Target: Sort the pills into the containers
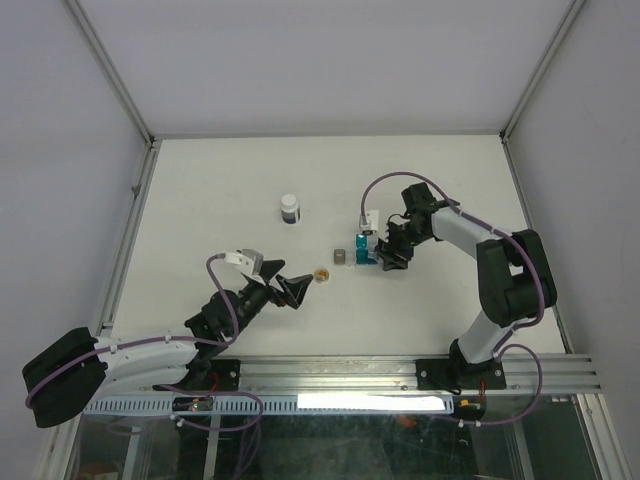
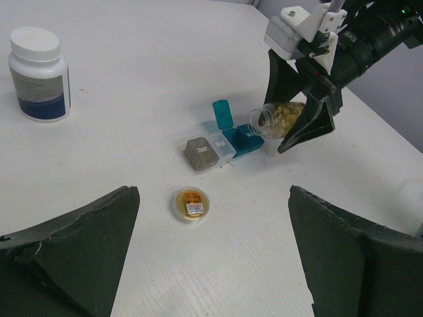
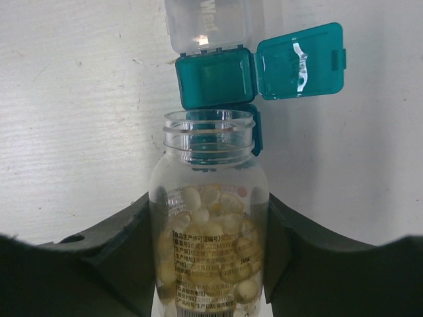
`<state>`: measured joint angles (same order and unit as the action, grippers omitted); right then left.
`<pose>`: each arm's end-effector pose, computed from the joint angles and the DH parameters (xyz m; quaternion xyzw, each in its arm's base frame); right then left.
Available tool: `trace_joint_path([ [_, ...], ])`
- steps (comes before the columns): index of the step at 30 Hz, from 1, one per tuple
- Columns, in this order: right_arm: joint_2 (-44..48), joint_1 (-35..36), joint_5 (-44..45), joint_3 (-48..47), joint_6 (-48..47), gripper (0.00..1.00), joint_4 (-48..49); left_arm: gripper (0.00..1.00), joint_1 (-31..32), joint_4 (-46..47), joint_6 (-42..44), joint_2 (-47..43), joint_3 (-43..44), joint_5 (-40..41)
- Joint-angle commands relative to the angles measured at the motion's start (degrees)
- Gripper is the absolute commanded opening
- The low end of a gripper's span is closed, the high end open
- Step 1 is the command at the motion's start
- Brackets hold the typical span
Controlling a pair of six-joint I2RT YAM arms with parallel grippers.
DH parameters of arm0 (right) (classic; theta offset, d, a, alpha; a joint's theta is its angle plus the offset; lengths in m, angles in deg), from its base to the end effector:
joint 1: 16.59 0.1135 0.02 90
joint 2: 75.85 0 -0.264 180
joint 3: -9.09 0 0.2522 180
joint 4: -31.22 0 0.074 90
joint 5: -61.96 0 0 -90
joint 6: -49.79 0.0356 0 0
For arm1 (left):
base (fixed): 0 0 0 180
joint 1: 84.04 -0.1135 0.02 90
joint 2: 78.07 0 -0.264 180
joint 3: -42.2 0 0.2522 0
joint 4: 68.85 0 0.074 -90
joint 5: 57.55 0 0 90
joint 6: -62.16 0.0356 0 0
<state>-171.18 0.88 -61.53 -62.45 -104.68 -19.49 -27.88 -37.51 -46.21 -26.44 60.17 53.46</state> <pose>0.2831 0.1097 0.1747 -0.6515 0.6910 0.2103 0.2323 0.1070 -0.1367 0.1764 0.1102 0.7119 -0.3077 0.6216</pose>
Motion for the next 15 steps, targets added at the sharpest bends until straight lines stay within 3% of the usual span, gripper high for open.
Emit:
trace_joint_path([
  [1,-0.8,1.1,2.4,-3.3,0.9,0.00,-1.2,0.99,-0.3,3.4,0.8,-1.2,-1.0,0.6],
  [15,-2.1,3.9,7.2,-6.2,2.3,0.00,-3.6,0.99,-0.3,3.6,0.6,-1.4,-1.5,0.2],
])
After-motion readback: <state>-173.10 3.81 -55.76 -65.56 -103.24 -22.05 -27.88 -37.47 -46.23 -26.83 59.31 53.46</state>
